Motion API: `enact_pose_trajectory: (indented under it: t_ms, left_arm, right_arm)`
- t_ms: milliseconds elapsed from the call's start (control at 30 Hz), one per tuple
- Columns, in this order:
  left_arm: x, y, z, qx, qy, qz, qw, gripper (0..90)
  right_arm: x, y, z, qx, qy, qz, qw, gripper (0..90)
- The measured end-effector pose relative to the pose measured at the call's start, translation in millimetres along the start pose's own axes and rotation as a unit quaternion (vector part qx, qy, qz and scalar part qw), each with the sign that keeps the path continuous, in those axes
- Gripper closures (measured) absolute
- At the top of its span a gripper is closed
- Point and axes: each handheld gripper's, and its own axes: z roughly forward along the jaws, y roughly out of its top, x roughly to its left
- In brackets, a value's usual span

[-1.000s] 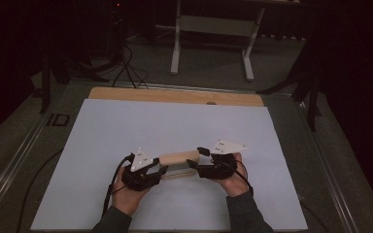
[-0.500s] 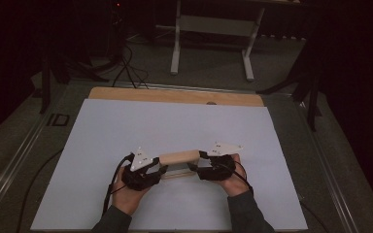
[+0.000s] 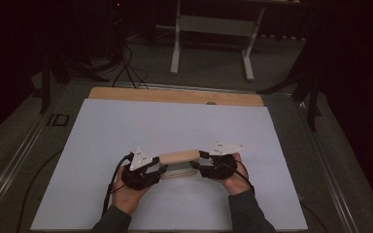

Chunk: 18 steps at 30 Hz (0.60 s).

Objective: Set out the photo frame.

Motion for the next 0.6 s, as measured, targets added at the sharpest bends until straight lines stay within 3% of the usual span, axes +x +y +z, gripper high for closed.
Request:
enact_pose_trajectory:
  t_ms: [600]
  left_arm:
    - [6.2,1.3,-4.5,-0.007,-0.008,0.001,0.9999,58.7]
  right_arm:
    - [3.0,1.7,0.3,-0.001,0.002,-0.008,1.0,54.3]
